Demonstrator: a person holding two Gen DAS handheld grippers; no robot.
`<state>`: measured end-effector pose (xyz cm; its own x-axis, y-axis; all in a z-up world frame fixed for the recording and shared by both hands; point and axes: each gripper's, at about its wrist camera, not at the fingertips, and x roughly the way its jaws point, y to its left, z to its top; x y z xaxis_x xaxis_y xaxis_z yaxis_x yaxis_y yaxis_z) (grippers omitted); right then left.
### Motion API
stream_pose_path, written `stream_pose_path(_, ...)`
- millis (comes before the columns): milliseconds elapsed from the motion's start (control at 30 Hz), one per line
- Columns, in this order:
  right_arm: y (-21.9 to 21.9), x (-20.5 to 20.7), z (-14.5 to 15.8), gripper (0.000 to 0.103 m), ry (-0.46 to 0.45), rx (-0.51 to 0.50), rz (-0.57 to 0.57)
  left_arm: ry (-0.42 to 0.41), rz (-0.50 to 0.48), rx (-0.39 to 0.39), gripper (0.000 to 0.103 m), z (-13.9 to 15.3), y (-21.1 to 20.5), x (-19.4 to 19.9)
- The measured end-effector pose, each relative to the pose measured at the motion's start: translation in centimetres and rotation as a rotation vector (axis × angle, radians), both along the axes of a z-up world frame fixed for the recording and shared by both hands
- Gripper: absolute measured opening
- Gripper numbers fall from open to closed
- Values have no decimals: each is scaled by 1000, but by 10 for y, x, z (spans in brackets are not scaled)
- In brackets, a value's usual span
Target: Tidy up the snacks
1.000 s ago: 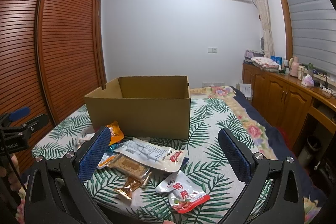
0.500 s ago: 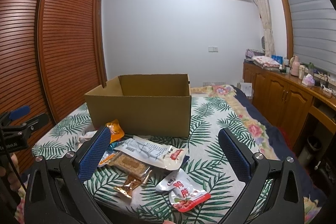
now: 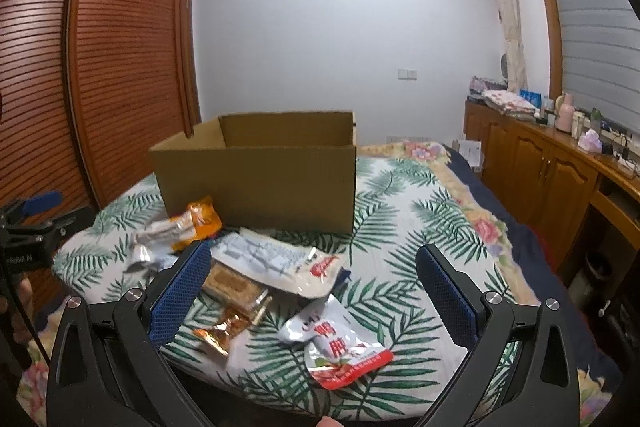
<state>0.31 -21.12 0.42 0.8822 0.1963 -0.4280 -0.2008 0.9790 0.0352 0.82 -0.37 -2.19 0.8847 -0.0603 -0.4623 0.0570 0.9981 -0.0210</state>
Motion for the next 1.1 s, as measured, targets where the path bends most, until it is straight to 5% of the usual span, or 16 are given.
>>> stream_pose_path(367,-27,20,-37,103,157,1,41,89,-49,-26,103,-23,5,22)
stream_pose_path(667,-17,41,-62,92,287,-134,169,148,-92,-30,103,-40,8,40)
stream_pose_path(867,-12,55,-75,81,348,-245,216,193,-113,-51,103,-50,10,42)
stream_pose_path(1100,-14,70,-86,63,386,-227,223,227,-141,-69,103,-59,9,51)
